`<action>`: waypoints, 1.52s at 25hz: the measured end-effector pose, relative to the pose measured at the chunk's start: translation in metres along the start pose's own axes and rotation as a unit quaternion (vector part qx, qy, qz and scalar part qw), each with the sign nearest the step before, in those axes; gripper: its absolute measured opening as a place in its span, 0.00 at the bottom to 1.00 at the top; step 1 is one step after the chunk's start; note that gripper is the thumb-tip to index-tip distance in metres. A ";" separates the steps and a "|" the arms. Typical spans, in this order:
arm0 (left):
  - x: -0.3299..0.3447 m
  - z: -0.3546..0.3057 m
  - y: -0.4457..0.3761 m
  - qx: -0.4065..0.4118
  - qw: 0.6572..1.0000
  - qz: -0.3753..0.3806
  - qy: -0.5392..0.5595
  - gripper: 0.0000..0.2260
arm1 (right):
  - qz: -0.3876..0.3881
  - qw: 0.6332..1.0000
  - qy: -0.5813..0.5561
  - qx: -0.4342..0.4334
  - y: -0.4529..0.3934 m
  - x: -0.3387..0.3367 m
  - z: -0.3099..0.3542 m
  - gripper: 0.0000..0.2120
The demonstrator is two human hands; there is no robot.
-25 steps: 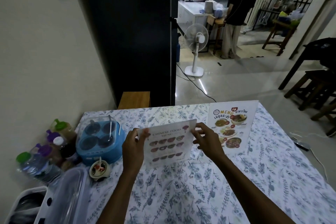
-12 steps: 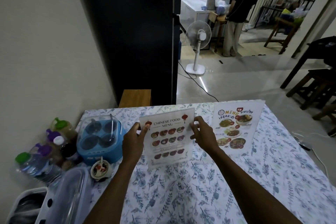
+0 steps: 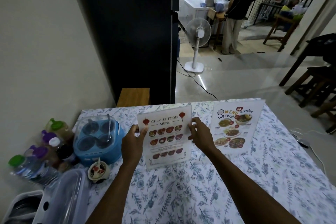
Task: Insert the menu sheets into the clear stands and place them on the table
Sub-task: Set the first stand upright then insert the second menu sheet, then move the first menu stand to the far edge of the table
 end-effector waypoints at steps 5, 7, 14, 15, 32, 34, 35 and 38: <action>0.002 -0.003 0.003 -0.006 0.999 0.024 0.026 0.15 | 0.011 0.999 0.029 0.018 0.003 0.001 -0.011 0.05; 0.000 -0.007 0.005 0.001 0.999 0.025 0.031 0.14 | 0.016 0.999 0.037 0.019 0.007 -0.001 -0.016 0.08; -0.011 -0.017 0.016 0.015 0.998 -0.011 0.057 0.19 | 0.004 0.998 0.057 0.029 0.014 -0.020 -0.020 0.12; -0.013 -0.019 0.018 0.018 0.998 -0.025 0.056 0.20 | 0.001 0.998 0.057 0.026 0.017 -0.025 -0.021 0.12; 0.059 -0.085 0.123 0.087 0.986 0.087 0.113 0.08 | -0.036 0.997 0.025 0.067 0.115 -0.120 -0.081 0.08; 0.084 -0.090 0.133 0.087 0.979 0.144 0.113 0.08 | -0.042 0.994 0.024 0.100 0.126 -0.135 -0.101 0.07; 0.096 -0.092 0.137 0.083 0.976 0.166 0.114 0.09 | -0.044 0.992 0.026 0.113 0.131 -0.143 -0.111 0.07; 0.128 -0.098 0.142 0.083 0.971 0.197 0.109 0.09 | -0.050 0.989 0.039 0.137 0.136 -0.161 -0.143 0.07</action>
Point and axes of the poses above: each hand's wrist, its own y-axis away from the middle knuckle, its own x-axis out of the palm, z = x × y, the point moved 1 cm from there along -y, towards the middle knuckle, and after that the axes turned 1 degree about -y, right-handed, at the moved point
